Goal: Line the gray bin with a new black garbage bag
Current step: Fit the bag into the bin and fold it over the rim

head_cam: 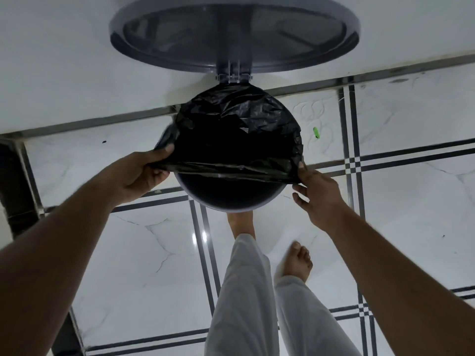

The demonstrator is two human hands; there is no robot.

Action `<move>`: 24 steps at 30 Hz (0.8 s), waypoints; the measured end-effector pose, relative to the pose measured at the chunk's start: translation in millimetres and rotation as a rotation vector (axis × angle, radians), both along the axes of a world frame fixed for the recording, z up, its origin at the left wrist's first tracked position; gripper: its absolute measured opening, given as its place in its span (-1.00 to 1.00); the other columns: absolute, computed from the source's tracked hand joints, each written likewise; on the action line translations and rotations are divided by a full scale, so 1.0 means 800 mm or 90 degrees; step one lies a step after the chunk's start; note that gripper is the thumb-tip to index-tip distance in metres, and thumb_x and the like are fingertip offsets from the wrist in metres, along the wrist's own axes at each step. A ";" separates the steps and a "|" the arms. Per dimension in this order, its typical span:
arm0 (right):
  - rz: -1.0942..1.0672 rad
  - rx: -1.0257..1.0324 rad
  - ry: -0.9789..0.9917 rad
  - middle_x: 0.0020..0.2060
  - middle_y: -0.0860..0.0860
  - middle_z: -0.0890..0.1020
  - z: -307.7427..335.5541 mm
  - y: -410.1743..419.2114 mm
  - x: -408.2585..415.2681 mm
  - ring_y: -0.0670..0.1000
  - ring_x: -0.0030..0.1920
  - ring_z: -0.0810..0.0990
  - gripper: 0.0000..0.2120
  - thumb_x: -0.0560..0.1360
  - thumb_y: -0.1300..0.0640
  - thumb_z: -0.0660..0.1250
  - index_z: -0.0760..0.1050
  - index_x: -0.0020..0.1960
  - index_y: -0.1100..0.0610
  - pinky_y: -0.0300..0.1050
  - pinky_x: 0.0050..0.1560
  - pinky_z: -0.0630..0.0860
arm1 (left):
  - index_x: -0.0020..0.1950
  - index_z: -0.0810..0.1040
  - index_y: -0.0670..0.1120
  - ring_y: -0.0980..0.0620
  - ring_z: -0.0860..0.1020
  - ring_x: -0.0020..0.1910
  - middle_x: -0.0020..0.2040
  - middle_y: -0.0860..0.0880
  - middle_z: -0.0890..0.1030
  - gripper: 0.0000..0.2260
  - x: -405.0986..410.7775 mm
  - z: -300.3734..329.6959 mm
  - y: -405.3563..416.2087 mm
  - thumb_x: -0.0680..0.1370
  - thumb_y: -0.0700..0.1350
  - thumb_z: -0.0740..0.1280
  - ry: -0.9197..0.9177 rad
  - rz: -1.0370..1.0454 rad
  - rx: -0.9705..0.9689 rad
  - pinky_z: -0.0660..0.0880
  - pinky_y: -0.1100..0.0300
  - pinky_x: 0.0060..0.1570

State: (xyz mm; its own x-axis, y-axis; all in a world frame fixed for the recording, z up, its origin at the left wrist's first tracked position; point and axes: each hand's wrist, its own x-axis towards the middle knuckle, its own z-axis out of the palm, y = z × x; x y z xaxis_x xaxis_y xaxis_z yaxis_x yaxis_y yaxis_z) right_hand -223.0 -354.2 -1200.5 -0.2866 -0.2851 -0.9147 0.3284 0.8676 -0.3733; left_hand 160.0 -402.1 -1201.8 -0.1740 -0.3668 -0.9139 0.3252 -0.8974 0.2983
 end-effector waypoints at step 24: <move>0.513 0.019 0.202 -0.27 0.03 0.79 -0.022 0.021 0.024 0.13 -0.11 0.82 -0.91 0.53 0.24 0.40 0.67 -0.06 0.11 0.27 0.12 0.73 | -0.01 0.69 -0.18 -0.12 0.79 -0.13 -0.09 -0.18 0.77 -0.74 -0.011 -0.013 0.031 0.43 -0.13 0.69 -0.351 -0.594 -0.078 0.74 0.11 -0.15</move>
State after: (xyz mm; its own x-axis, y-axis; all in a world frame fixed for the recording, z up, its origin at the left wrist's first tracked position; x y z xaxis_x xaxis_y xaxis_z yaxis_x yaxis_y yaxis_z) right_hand -203.5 -337.8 -1218.3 -0.2508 -0.4885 -0.8358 -0.5065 0.8020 -0.3167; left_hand 151.4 -377.0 -1212.3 -0.0079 -0.3973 -0.9176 -0.6741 -0.6757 0.2984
